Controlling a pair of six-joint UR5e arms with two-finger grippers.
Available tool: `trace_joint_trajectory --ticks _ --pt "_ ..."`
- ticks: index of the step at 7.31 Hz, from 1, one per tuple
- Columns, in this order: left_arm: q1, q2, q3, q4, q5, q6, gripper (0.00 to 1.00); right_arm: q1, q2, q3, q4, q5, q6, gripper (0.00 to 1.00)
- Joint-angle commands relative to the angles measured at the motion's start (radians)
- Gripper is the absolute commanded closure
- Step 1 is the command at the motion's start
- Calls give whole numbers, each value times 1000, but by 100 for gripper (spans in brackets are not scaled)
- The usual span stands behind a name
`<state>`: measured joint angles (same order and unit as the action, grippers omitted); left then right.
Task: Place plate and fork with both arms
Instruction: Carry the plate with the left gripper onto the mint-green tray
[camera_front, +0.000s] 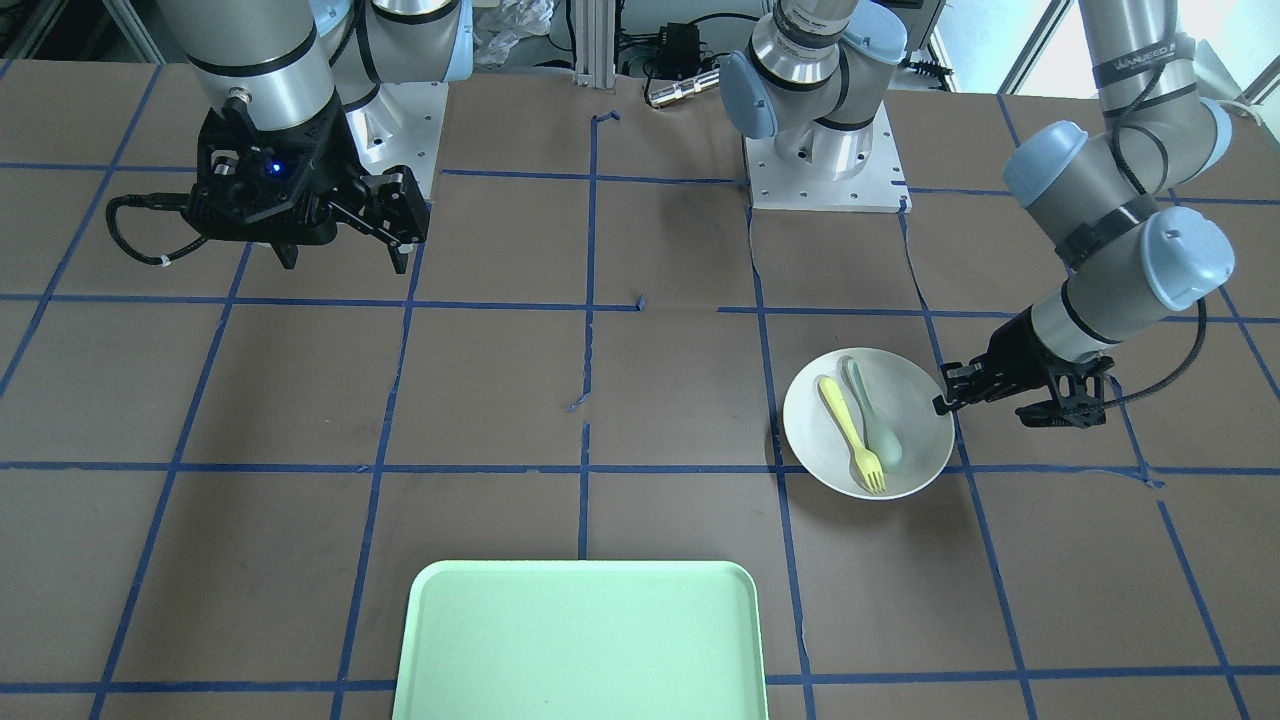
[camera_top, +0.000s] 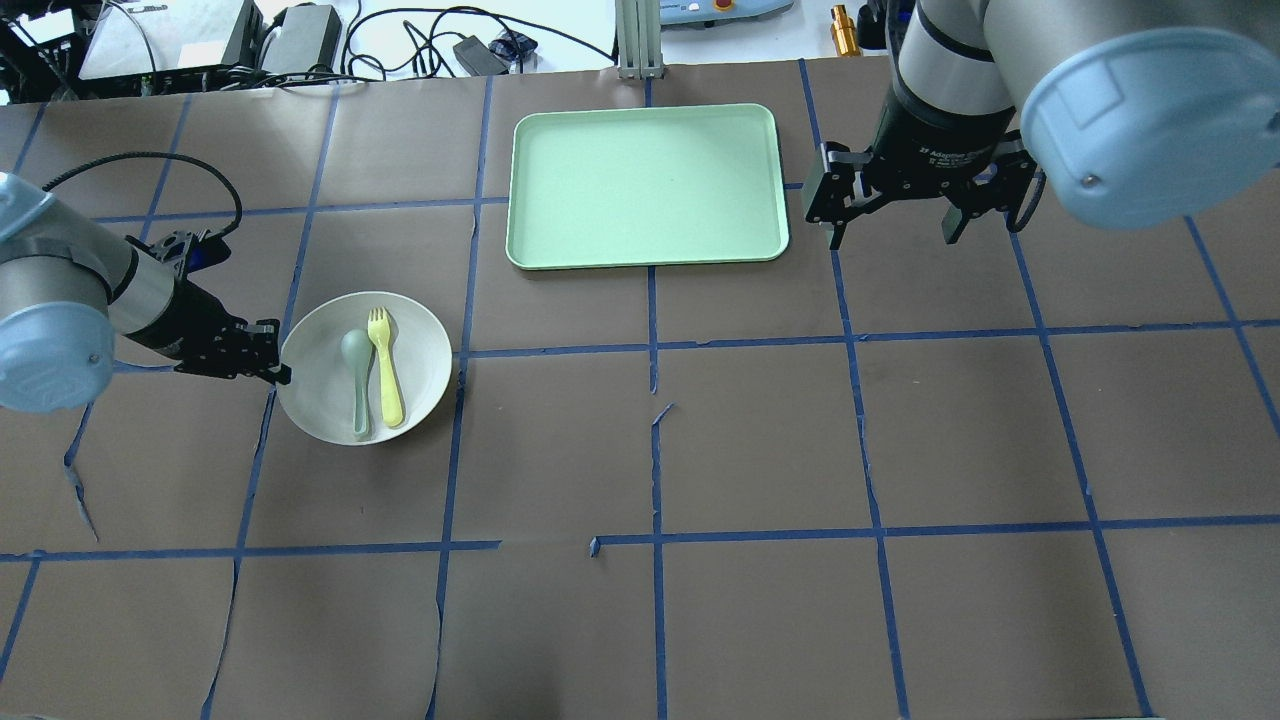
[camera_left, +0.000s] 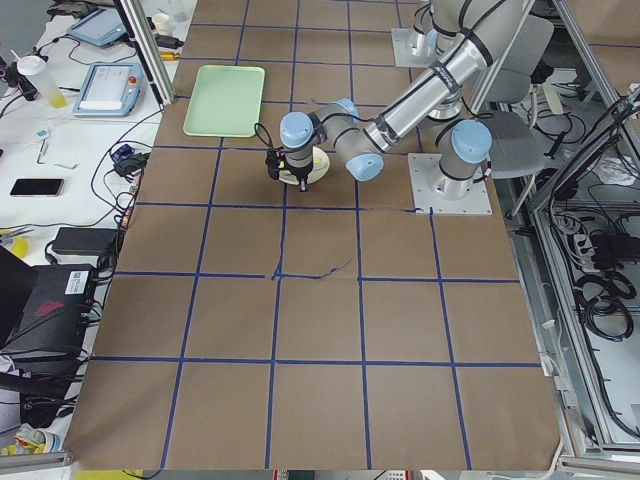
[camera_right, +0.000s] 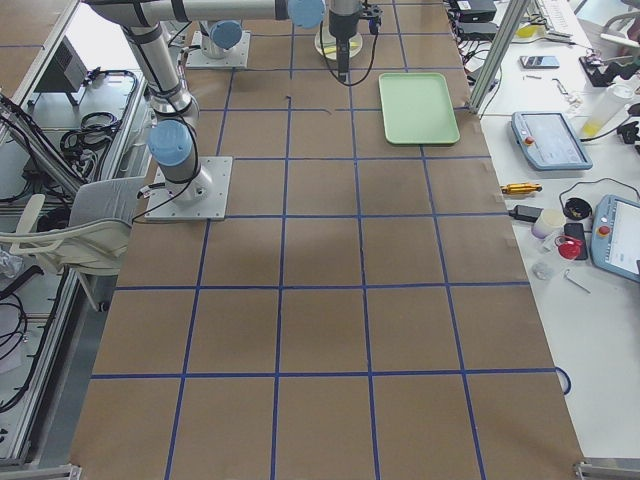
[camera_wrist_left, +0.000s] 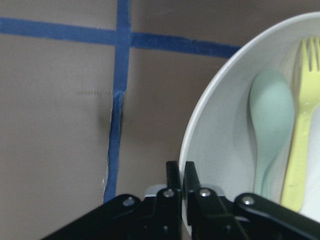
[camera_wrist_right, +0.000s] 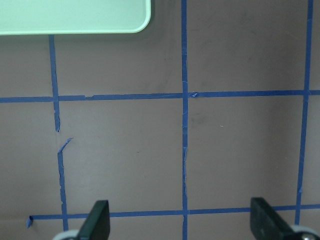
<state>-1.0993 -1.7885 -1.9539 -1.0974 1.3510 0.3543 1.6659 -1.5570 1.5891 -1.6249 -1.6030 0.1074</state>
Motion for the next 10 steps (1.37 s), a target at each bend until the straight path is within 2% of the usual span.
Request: trace_joint_trajectory --ticks 1,3,5,7,8,10 --pt "-92 -50 145 -67 -38 -56 100 0 0 0 -1 0 0 0" --pt "-239 -165 313 -65 -36 -104 100 0 0 0 0 0 0 0" --pt "-360 -327 537 -99 -36 -217 100 0 0 0 0 2 0 0" --pt "-416 -481 738 -96 -117 -352 100 0 0 2 0 2 0 0" --pt "-425 -558 836 -98 -197 -359 100 0 0 2 0 2 0 0" --pt "-476 -647 943 -98 -208 -368 100 0 0 2 0 2 0 0"
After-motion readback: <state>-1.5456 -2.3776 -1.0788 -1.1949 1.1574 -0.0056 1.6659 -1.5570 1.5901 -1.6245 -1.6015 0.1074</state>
